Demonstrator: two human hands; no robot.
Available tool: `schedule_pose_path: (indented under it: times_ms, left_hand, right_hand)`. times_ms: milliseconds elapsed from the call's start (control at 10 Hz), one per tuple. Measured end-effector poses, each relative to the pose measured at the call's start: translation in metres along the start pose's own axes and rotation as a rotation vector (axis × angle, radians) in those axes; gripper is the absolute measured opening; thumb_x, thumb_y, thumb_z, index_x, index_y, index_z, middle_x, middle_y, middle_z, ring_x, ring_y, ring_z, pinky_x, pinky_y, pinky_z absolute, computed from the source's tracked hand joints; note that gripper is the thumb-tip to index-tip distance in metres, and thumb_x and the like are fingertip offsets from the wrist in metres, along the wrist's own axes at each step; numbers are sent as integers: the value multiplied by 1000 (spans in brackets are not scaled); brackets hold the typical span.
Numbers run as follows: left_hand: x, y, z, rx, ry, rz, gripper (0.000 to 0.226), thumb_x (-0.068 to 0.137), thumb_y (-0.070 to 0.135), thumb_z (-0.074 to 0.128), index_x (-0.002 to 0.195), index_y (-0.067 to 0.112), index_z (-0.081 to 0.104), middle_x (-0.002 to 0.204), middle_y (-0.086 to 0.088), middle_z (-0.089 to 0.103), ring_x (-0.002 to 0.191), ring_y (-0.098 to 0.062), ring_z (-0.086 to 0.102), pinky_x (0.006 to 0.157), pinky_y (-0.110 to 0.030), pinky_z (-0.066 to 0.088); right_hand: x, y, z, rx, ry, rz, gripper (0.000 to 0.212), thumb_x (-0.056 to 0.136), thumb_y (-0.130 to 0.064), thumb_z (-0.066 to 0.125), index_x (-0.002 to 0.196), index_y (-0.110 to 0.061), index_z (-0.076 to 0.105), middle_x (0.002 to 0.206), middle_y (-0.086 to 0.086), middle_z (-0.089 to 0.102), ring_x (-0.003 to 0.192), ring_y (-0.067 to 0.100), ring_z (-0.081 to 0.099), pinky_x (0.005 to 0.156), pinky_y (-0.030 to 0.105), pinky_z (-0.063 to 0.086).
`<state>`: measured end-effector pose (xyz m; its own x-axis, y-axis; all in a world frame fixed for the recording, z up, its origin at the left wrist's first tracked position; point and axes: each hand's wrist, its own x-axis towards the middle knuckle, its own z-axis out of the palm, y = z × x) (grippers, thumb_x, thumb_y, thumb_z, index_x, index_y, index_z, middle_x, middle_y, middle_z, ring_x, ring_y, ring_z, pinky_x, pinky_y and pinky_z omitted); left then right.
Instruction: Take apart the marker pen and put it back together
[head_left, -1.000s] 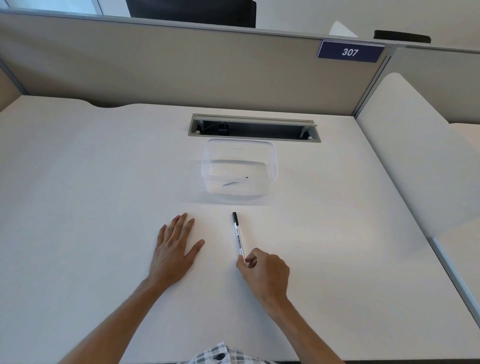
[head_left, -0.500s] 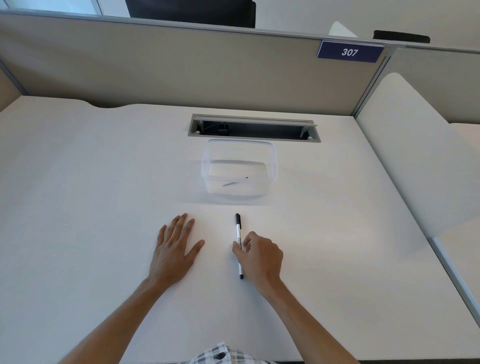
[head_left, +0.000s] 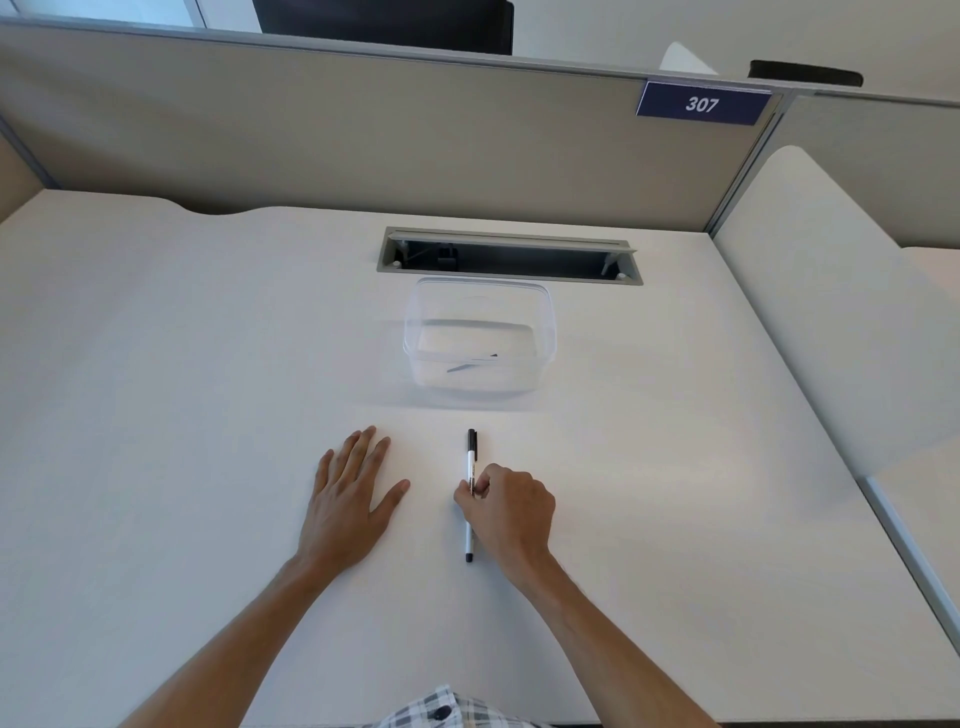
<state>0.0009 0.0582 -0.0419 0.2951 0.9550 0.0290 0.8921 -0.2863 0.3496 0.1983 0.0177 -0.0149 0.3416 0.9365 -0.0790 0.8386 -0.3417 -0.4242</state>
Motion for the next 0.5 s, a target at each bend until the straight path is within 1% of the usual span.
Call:
schedule_pose_path:
  times_ms: [100,300,400,500]
  left_hand:
    - [0,0,0,2,-1,2,85,85,73,3,151,23,23,162,2,15,149,-14,6,122,-41,6]
    - [2,-2,3,0,6,1,77,88,67,16,150,23,25,161,2,16,149,-14,7,121,-42,7]
    - [2,-1,2,-6,6,-1,74,89,64,19,150,23,25,161,2,16,149,-14,7,121,-42,8]
    - [1,-2,3,-13,-6,-2,75,88,65,19,150,23,26,161,2,16,149,-14,7,121,-42,7]
  right_hand:
    - [0,0,1,-1,-1,-2,31,85,-45,56,77,-17,66,66,0,70,65,26,65,62,30,47]
    - [1,0,-1,-5,-12,7,35,84,-50,57,76,-17,66,65,0,69,65,26,64,61,29,44]
    - [1,-2,-2,12,-10,18,36,83,-53,57,79,-19,64,68,-1,70,68,27,66,63,30,46]
    - [1,2,-3,41,26,16,37,84,-56,55,91,-20,63,72,-2,72,71,27,68,65,31,50]
